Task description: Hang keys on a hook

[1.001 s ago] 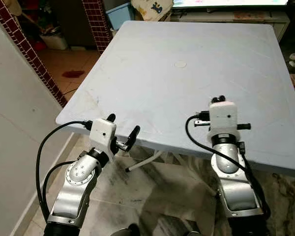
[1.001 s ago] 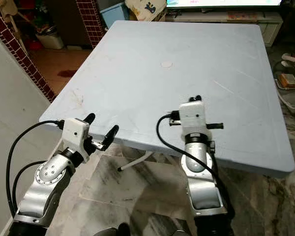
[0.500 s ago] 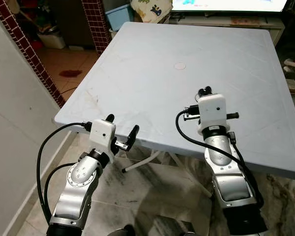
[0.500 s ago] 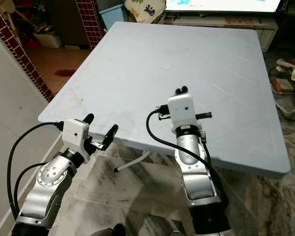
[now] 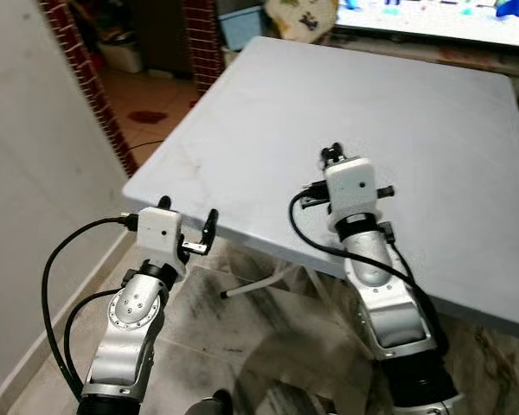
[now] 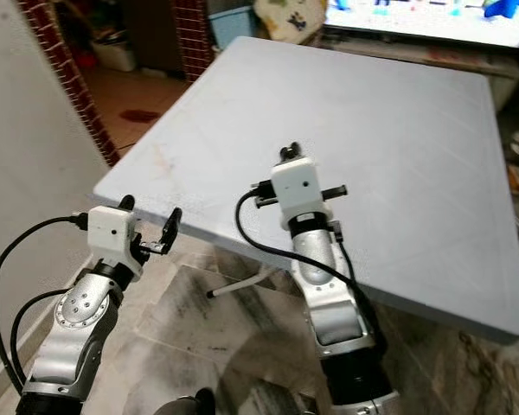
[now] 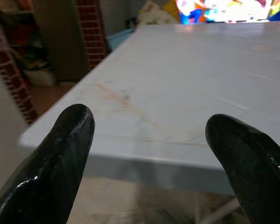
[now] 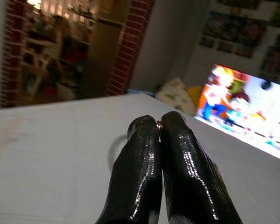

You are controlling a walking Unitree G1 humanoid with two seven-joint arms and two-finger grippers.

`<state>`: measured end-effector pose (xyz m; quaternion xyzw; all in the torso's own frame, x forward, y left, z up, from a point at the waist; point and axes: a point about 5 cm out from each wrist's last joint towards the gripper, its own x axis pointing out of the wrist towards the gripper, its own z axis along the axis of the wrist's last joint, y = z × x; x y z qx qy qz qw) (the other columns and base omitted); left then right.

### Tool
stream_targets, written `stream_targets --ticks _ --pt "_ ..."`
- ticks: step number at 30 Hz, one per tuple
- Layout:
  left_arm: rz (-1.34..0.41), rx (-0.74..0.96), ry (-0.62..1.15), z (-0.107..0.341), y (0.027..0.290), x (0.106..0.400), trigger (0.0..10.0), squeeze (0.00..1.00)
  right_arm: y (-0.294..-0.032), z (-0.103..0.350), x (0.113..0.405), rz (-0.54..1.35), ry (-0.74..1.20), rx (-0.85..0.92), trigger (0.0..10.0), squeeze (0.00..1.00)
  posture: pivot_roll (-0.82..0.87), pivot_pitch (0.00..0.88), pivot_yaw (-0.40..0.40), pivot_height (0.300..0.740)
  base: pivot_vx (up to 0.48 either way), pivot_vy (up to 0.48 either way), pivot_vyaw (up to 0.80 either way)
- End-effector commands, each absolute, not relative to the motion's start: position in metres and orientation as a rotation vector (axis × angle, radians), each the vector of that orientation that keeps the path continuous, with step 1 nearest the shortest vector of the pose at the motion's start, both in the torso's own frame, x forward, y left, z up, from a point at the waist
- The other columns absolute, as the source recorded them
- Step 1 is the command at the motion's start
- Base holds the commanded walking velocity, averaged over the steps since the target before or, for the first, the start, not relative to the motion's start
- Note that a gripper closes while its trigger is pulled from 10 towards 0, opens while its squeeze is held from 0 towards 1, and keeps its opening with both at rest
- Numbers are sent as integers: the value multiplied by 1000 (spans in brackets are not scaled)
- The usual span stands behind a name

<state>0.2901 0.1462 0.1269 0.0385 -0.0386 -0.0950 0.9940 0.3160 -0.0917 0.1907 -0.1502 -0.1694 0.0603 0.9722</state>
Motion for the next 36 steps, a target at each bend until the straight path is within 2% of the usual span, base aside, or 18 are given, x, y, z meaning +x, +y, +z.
stream_targets --ticks 1,36 --pt "-161 100 -71 125 150 293 10000 0 -91 193 317 122 -353 -299 10000 0 -55 106 44 740 0 0 800" --pt "-187 55 -65 123 144 297 10000 0 -97 193 320 112 -343 -261 10000 0 -64 90 30 740 0 0 800"
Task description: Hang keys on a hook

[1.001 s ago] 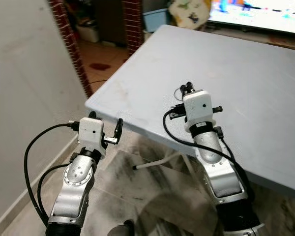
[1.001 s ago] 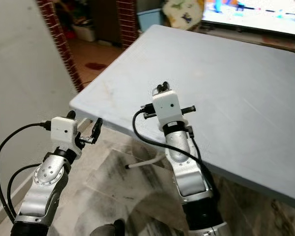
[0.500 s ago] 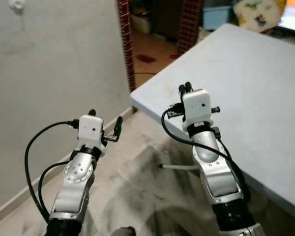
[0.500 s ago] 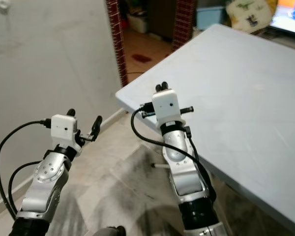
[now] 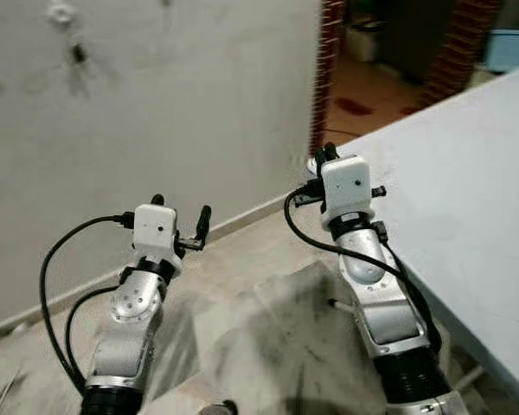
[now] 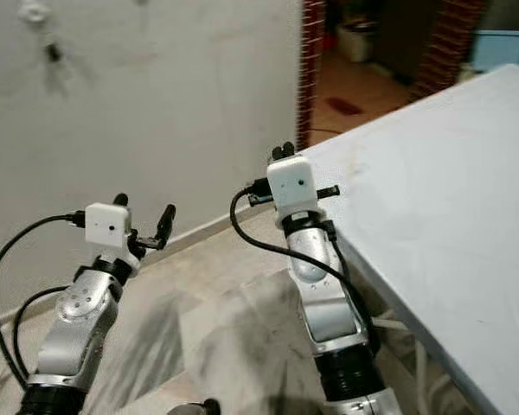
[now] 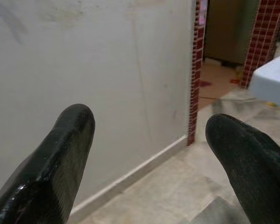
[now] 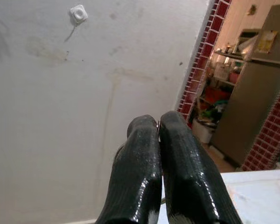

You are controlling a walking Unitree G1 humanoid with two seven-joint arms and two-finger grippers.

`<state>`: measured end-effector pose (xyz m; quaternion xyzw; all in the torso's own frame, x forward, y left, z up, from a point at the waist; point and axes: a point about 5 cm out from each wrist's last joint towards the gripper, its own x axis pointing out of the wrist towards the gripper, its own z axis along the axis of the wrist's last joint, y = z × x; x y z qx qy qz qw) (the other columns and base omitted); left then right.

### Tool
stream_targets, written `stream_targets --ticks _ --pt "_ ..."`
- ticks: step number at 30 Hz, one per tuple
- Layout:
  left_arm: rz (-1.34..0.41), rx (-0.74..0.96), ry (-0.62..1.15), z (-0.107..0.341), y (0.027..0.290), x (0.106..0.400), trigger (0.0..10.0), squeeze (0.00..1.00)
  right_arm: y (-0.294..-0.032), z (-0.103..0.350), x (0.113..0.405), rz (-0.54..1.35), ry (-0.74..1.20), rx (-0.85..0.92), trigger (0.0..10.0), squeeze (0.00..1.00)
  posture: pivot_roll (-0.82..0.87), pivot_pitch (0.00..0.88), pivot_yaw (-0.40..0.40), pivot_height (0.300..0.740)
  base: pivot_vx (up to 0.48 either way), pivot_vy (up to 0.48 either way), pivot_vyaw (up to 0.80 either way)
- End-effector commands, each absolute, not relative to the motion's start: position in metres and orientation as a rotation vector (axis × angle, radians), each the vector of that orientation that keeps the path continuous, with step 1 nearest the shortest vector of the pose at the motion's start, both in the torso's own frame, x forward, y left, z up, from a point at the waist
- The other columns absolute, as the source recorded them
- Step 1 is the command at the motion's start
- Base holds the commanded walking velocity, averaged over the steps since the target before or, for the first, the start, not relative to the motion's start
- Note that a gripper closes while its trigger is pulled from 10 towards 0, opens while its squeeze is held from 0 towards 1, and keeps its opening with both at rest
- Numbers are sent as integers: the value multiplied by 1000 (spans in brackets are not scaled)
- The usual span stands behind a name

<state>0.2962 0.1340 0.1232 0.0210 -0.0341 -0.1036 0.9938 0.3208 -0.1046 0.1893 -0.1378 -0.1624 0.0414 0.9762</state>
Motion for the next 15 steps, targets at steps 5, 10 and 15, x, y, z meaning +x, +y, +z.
stream_targets --ticks 5,10,15 --pt "-179 37 -59 121 143 297 10000 0 -97 193 322 114 -340 -266 10000 0 -69 90 22 740 0 0 800" --pt "-175 29 -64 121 139 298 10000 0 -98 191 323 118 -331 -270 10000 0 -66 83 6 740 0 0 480" --pt "-165 11 -72 121 138 298 10000 0 -98 189 324 136 -323 -278 10000 0 -62 78 -24 740 0 0 0"
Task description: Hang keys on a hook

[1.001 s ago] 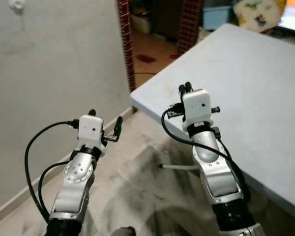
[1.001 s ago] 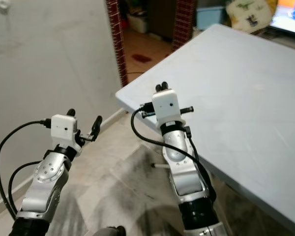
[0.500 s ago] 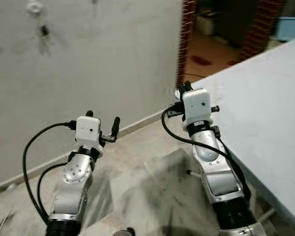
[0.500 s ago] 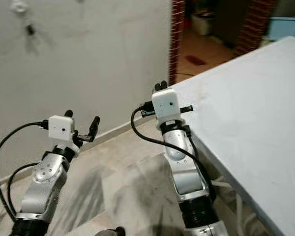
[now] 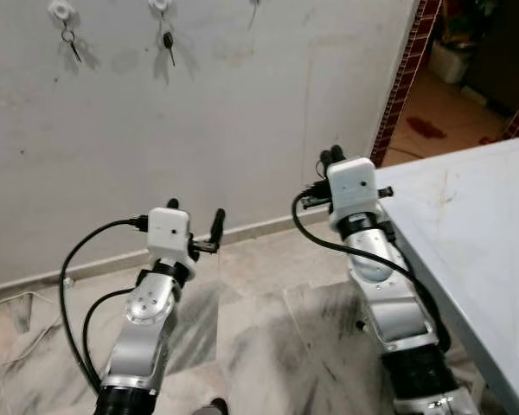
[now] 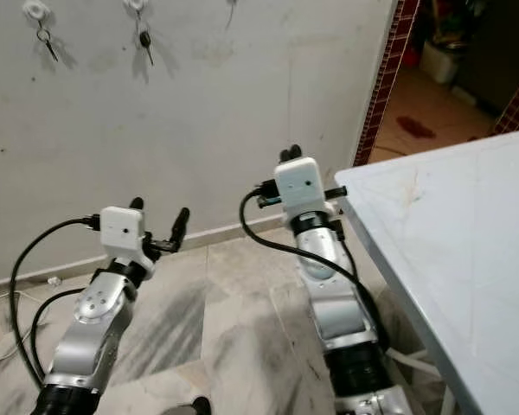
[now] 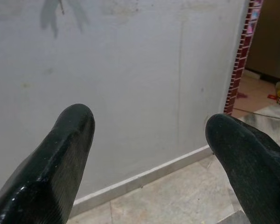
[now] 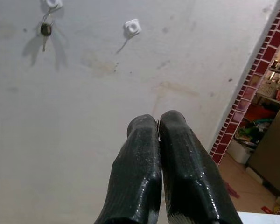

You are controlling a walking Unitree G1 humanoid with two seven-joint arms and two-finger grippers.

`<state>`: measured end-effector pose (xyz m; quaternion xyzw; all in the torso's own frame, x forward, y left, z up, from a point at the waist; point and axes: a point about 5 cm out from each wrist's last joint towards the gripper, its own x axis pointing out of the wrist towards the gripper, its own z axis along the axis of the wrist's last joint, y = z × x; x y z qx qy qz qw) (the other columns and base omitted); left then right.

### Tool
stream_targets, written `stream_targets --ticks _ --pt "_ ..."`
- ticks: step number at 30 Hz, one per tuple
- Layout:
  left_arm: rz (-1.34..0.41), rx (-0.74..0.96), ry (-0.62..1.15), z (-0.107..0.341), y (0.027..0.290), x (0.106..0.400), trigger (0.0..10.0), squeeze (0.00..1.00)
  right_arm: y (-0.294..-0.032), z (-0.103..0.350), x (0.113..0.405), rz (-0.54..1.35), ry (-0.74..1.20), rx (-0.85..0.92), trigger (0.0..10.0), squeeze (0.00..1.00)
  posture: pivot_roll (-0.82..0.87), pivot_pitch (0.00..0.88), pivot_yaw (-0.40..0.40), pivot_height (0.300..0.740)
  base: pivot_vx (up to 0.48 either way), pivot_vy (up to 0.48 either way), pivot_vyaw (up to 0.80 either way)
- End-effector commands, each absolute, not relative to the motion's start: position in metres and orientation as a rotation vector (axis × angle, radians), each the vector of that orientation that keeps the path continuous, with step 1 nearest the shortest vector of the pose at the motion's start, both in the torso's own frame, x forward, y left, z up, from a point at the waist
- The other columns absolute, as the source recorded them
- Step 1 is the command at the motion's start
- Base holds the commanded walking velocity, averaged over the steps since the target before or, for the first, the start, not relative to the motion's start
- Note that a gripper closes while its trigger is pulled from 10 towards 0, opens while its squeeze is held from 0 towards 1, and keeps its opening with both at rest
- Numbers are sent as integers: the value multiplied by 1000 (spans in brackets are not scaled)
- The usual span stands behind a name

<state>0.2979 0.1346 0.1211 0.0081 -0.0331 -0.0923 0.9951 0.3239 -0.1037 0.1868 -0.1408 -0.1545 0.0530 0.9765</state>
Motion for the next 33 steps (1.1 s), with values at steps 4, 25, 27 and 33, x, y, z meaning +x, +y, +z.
stream_targets --ticks 4,25,27,33 --pt "-148 -3 -75 120 138 298 10000 0 -96 189 326 155 -321 -290 10000 0 -57 78 -51 740 0 0 0" --pt "-243 34 -63 120 132 295 10000 0 -118 170 334 57 -259 -339 10000 0 -37 94 -11 740 0 0 0" --pt "-234 55 -39 114 142 291 10000 0 -116 169 336 39 -262 -322 10000 0 -21 82 -19 740 0 0 0" --pt "-141 55 -59 117 161 290 10000 0 -99 166 333 122 -263 -307 10000 0 31 84 -52 740 0 0 0"
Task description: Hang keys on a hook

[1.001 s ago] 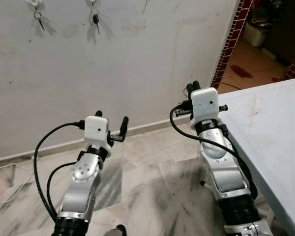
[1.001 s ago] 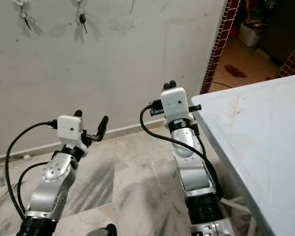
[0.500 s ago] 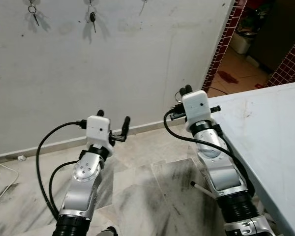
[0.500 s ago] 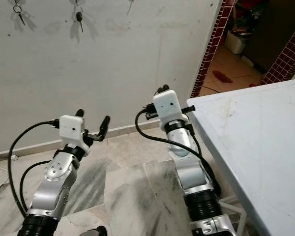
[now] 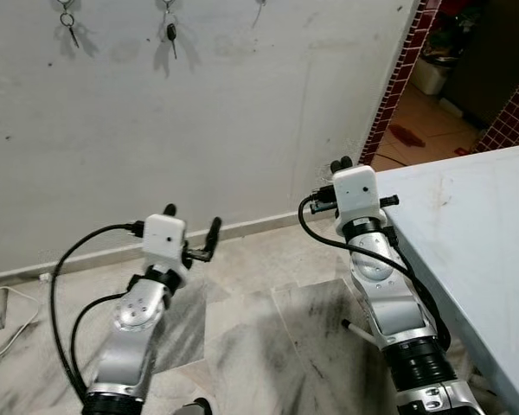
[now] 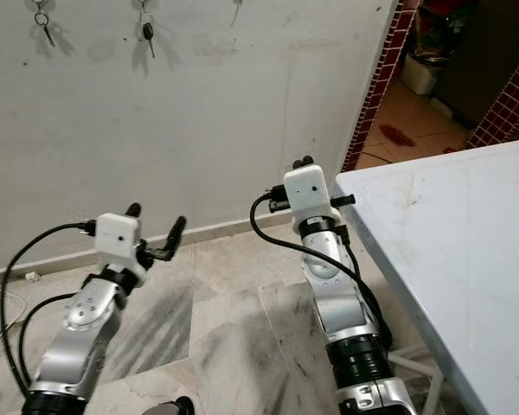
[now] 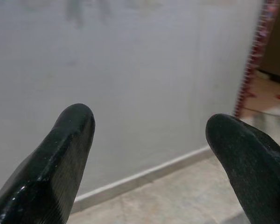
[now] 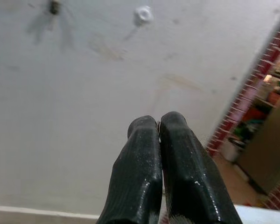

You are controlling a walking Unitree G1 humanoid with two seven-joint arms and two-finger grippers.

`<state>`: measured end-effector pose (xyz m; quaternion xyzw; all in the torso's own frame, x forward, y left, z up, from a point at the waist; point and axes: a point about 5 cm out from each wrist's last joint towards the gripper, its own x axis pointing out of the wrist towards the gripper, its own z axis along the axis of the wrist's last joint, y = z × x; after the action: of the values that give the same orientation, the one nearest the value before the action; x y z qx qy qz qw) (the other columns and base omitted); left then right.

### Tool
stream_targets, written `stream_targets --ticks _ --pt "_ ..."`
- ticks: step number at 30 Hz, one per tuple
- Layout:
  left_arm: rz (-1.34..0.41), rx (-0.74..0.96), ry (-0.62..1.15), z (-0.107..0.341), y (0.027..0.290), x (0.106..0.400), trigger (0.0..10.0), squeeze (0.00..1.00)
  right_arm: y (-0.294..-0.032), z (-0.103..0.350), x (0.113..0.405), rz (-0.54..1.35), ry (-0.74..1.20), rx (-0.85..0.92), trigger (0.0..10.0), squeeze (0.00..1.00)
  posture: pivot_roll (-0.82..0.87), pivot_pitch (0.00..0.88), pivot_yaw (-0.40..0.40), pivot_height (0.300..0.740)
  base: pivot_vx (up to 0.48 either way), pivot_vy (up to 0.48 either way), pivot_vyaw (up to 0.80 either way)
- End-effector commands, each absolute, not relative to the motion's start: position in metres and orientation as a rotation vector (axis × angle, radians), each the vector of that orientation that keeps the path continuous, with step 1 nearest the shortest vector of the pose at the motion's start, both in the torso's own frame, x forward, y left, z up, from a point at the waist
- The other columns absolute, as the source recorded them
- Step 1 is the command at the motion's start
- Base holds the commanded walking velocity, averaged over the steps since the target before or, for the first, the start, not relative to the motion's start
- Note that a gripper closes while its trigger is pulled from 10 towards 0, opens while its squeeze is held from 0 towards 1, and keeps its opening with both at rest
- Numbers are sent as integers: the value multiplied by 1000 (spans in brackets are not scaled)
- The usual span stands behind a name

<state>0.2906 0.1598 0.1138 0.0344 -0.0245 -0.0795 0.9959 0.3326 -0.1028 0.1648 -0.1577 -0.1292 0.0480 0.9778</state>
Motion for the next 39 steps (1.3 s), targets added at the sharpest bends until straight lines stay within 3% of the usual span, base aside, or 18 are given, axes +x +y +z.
stream_targets --ticks 1,6,15,23,30,39 --pt "-122 45 -63 119 162 289 10000 0 -99 166 333 133 -262 -302 10000 0 33 85 -51 740 0 0 0" --pt "-99 28 -44 116 161 285 10000 0 -104 170 337 128 -269 -285 10000 0 50 110 -50 740 0 0 0" --pt "-221 -4 -36 111 135 285 10000 0 -130 189 345 -34 -318 -258 10000 0 -23 84 -36 740 0 0 0" --pt "-220 -14 -42 115 133 295 10000 0 -128 188 342 -31 -320 -258 10000 0 -40 72 -24 740 0 0 0" --pt "-271 12 -32 116 132 296 10000 0 -134 177 338 -89 -288 -213 10000 0 -34 72 48 740 0 0 0" --pt "-281 15 -33 116 130 298 10000 0 -131 177 337 -84 -289 -207 10000 0 -36 74 43 740 0 0 0"
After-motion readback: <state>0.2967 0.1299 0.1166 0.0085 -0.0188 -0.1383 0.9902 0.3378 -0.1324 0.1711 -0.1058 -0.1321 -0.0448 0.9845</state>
